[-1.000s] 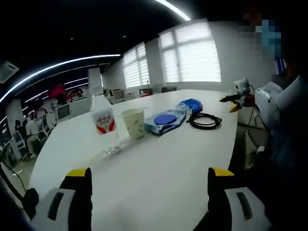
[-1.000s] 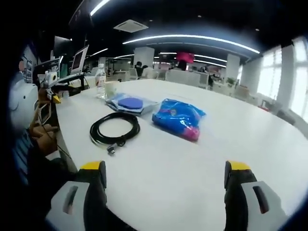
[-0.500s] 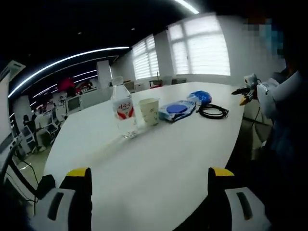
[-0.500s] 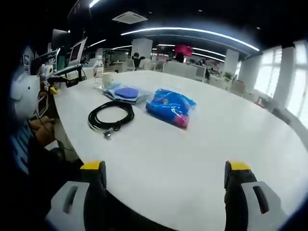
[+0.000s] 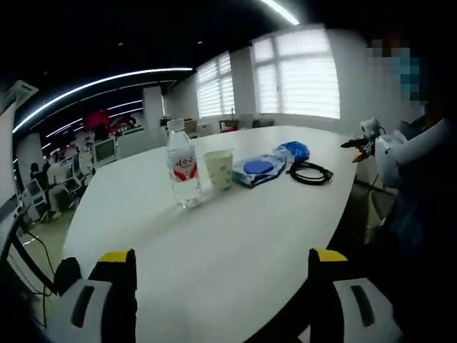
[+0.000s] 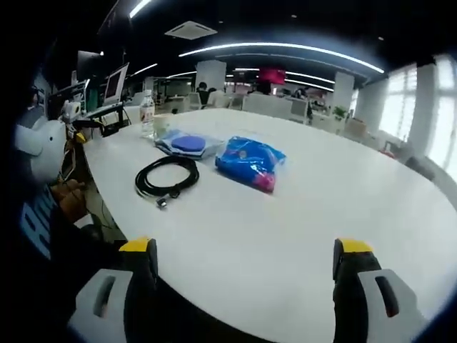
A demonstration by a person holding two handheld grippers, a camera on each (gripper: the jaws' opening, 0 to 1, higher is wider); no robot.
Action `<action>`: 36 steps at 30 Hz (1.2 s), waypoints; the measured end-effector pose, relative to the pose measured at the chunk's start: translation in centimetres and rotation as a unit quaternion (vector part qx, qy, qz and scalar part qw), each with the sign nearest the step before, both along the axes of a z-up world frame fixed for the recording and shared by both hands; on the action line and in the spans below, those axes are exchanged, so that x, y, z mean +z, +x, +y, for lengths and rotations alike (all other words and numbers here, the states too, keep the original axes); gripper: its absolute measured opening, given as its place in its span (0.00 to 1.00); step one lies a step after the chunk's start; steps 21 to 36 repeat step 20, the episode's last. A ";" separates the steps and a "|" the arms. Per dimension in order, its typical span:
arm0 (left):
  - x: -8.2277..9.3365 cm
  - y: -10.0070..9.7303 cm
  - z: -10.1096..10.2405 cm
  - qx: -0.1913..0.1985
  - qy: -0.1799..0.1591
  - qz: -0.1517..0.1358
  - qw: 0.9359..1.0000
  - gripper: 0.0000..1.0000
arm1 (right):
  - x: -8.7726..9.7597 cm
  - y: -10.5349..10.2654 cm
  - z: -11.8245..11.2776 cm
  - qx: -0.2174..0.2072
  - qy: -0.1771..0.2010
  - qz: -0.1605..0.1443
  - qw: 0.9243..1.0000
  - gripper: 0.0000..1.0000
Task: Arrange the tabletop items into an orderly group along one side of the table until the central work area is clear of visible clutter.
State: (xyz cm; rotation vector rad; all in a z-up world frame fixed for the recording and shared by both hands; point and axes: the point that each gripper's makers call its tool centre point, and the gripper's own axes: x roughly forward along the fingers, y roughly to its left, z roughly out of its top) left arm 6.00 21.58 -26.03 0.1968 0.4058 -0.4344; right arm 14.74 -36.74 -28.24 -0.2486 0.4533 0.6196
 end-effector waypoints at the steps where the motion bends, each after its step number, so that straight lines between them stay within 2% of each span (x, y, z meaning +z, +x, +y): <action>1: 0.0 0.1 0.0 0.002 -0.005 -0.001 1.000 1.00 | 0.0 0.1 -0.3 -0.001 -0.001 0.000 1.000 1.00; 5: -0.3 0.0 0.4 0.009 -0.005 0.005 1.000 1.00 | -0.3 0.1 -0.8 -0.005 -0.006 0.006 1.000 1.00; 18: 0.5 -0.7 0.8 0.012 -0.007 -0.015 1.000 1.00 | 0.3 -0.1 -0.1 0.011 -0.012 0.002 1.000 1.00; 36: 0.4 -0.8 1.0 0.017 -0.007 -0.012 1.000 1.00 | 0.3 -0.1 -0.1 0.010 -0.012 0.002 1.000 1.00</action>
